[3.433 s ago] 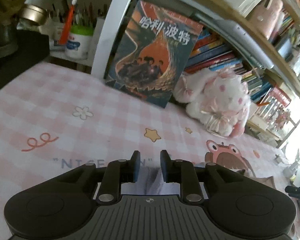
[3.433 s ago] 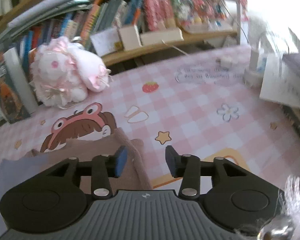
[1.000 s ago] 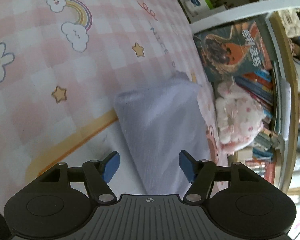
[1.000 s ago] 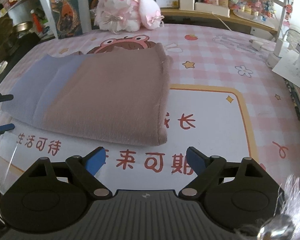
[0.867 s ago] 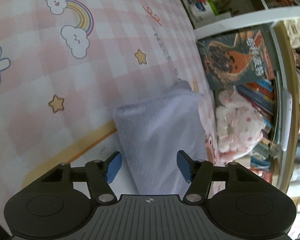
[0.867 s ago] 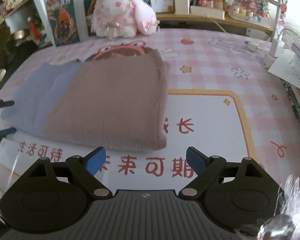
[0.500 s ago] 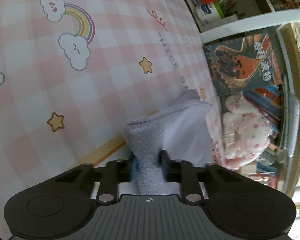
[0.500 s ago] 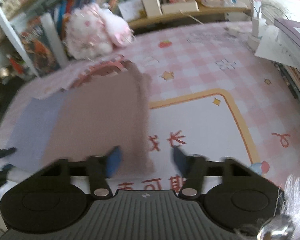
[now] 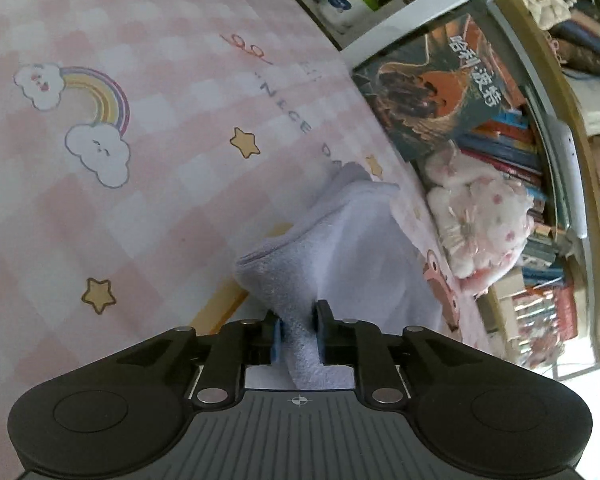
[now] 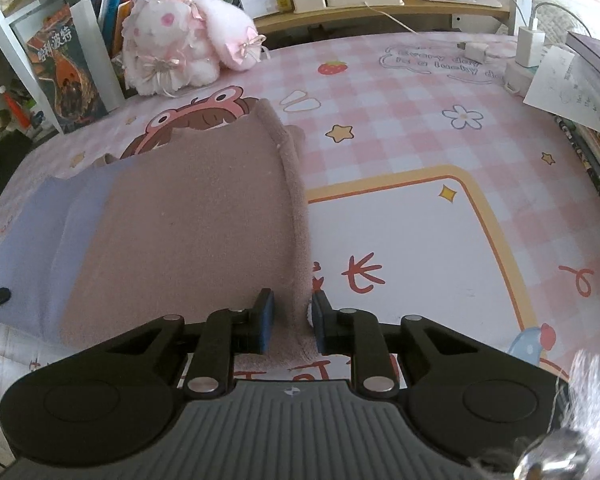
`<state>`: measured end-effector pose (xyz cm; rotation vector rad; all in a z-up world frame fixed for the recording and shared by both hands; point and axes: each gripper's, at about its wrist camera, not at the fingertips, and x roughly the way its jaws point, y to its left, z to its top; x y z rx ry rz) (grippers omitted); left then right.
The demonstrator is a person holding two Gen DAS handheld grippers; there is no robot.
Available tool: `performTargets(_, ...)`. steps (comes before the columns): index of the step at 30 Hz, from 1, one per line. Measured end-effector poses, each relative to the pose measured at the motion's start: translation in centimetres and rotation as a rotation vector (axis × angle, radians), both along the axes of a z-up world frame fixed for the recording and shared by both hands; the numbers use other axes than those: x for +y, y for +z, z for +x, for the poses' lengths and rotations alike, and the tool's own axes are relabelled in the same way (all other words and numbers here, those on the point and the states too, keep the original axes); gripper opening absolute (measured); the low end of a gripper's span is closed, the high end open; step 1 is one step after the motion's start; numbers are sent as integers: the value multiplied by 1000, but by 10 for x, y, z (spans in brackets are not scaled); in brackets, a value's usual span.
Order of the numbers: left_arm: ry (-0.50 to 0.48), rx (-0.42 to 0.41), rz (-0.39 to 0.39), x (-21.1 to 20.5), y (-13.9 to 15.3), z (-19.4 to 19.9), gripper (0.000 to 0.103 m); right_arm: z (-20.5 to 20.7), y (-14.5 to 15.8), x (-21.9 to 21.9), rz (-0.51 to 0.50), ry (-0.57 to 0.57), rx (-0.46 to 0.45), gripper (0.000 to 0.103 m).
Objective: Fold clothes
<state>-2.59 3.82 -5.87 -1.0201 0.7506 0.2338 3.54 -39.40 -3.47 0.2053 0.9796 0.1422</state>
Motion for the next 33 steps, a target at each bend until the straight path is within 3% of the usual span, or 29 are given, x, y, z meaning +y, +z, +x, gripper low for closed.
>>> performTargets(7, 55, -32, -84, 3, -12, 6, 27, 1, -2, 0, 3, 4, 1, 20)
performTargets(12, 56, -51, -98, 5, -19, 19, 11, 0, -2, 4, -10, 3, -2, 20)
performTargets(14, 27, -80, -60, 5, -10, 19, 8, 0, -2, 6, -12, -2, 0, 20)
performTargets(17, -80, -243, 142, -9, 29, 13, 7, 1, -1, 10, -3, 3, 8, 20)
performTargets(19, -47, -303, 125, -1, 33, 5, 7, 0, -2, 17, 14, 18, 12, 20)
performTargets(24, 101, -130, 25, 41, -8, -5, 7, -1, -3, 39, 64, 65, 13, 20)
performTargets(27, 80, -127, 52, 47, -10, -9, 9, -3, -1, 54, 43, 92, -1, 20)
performTargets(33, 68, -93, 26, 50, -17, -5, 17, -1, -1, 58, 38, 99, 2, 20)
